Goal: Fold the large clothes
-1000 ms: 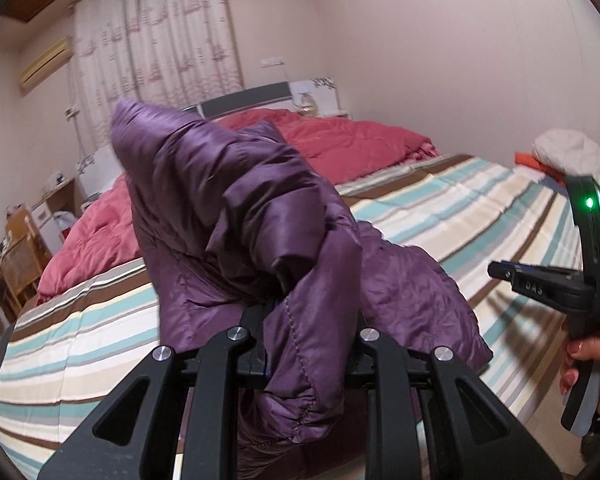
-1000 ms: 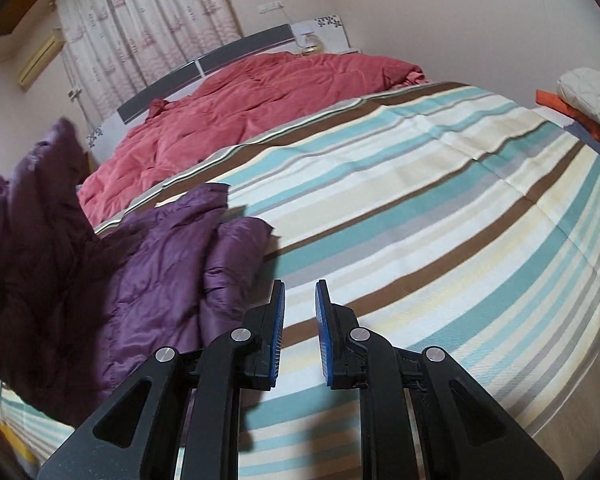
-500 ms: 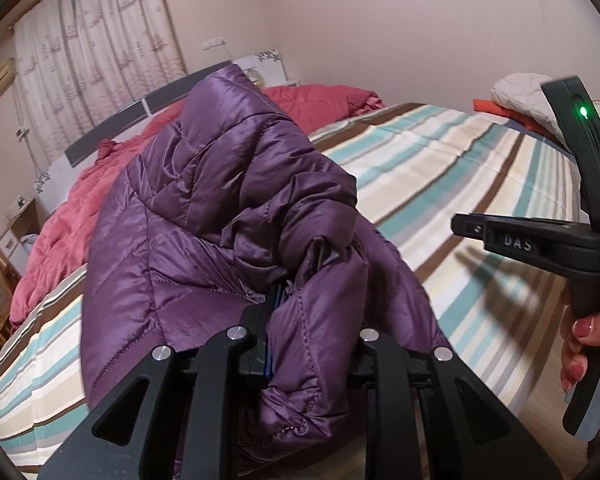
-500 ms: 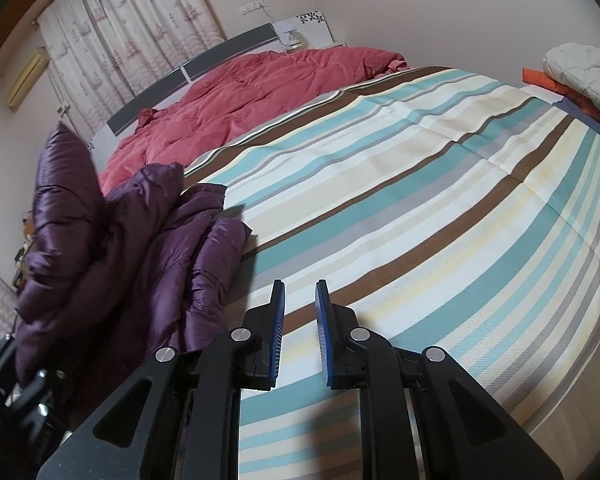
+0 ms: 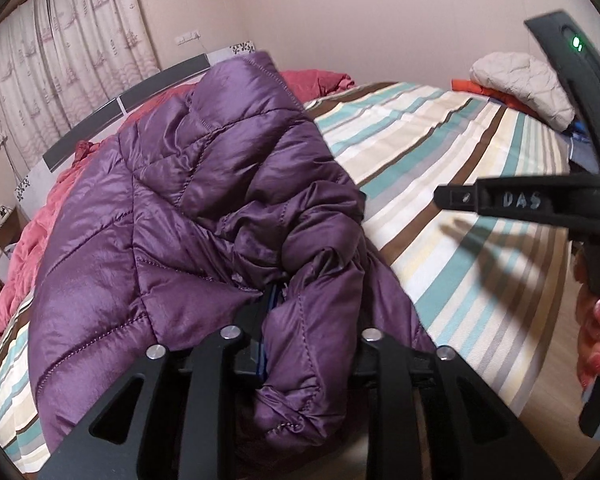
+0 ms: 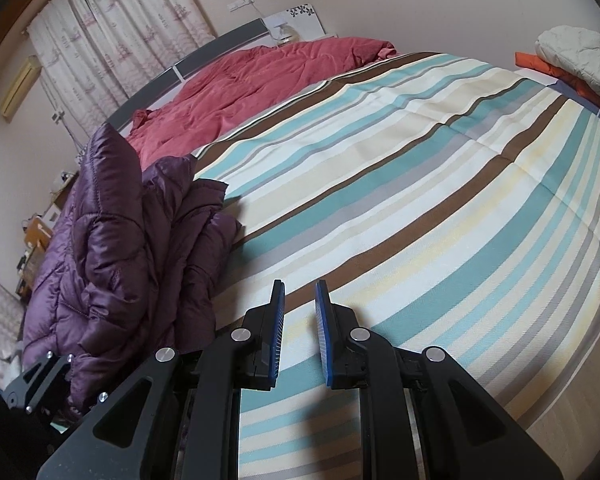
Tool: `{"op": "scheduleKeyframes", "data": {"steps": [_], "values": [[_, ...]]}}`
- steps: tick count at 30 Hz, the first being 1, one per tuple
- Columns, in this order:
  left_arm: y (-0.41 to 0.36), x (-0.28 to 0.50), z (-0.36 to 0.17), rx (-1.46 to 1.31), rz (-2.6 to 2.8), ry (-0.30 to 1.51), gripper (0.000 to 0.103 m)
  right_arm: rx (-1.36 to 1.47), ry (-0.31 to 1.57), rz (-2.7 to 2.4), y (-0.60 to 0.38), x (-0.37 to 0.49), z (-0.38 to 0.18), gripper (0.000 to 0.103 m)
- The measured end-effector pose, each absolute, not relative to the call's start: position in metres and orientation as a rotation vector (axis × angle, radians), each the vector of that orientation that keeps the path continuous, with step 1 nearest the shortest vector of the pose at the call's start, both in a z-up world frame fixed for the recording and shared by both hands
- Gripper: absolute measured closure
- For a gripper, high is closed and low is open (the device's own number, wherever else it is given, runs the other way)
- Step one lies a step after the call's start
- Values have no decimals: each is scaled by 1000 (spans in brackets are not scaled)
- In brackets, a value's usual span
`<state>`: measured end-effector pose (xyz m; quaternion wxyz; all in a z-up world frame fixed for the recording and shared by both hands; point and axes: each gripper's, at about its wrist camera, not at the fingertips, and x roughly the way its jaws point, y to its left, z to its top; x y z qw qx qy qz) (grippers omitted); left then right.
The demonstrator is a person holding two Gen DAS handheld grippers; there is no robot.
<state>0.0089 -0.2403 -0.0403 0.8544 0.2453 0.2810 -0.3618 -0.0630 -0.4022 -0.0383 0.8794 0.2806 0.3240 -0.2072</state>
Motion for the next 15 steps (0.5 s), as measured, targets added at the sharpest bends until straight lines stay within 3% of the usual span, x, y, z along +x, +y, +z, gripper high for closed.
{"op": "scheduleKeyframes", "data": {"steps": [1, 3, 8, 13, 15], "values": [[-235, 7, -33, 484, -796, 598, 57, 581, 672, -425, -401, -63, -36, 88], [-224, 1, -17, 412, -877, 595, 39, 577, 668, -419, -400, -62, -33, 88], [-187, -3, 26, 291, -922, 530, 32, 562, 647, -414, -396, -62, -22, 88], [-118, 46, 49, 109, -741, 493, 21, 533, 629, -381, -386, -60, -10, 88], [-92, 80, 48, 63, -612, 501, 20, 522, 624, -360, -381, -56, -4, 74]]}}
